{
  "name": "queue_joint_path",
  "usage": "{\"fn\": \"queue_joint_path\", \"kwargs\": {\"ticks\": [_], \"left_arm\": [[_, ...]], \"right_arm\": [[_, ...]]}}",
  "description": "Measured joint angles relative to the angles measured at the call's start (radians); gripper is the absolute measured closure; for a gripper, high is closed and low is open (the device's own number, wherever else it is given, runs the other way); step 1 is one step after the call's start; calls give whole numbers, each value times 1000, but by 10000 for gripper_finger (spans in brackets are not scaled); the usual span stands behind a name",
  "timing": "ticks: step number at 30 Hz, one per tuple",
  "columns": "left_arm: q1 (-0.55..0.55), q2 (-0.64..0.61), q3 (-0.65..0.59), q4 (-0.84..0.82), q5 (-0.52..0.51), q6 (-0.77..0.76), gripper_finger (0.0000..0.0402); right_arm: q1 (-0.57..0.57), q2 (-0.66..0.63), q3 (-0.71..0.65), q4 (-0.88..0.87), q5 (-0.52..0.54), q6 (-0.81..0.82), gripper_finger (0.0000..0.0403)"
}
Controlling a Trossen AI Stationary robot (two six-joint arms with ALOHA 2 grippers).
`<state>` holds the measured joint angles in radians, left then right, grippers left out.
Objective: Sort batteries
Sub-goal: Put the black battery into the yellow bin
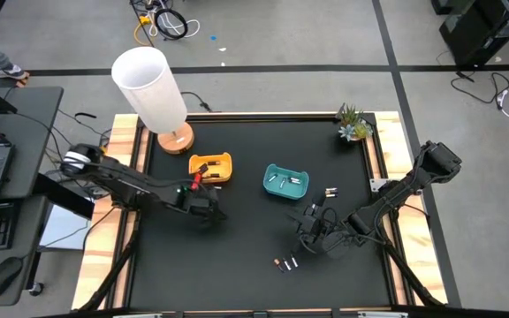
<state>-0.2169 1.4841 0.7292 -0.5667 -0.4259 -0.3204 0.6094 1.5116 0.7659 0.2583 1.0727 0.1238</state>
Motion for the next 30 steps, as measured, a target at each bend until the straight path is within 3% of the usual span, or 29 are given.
{"fn": "queue_joint_path", "kwargs": {"ticks": [7, 11, 24, 27, 30], "left_arm": [[-1, 29, 0, -1, -31, 164, 220], [-1, 29, 0, -1, -44, 176, 220], [21, 29, 0, 30, 136, -568, 220], [19, 29, 0, 42, 116, -733, 220], [13, 29, 0, 42, 20, -871, 220]], "right_arm": [[-5, 0, -6, 2, -1, -1, 325], [-6, 0, -6, 2, -1, -3, 325], [-58, 0, -7, 69, -32, -84, 325], [-81, 0, -7, 53, -101, -105, 325], [-100, 0, -19, 25, -204, -113, 325]]}}
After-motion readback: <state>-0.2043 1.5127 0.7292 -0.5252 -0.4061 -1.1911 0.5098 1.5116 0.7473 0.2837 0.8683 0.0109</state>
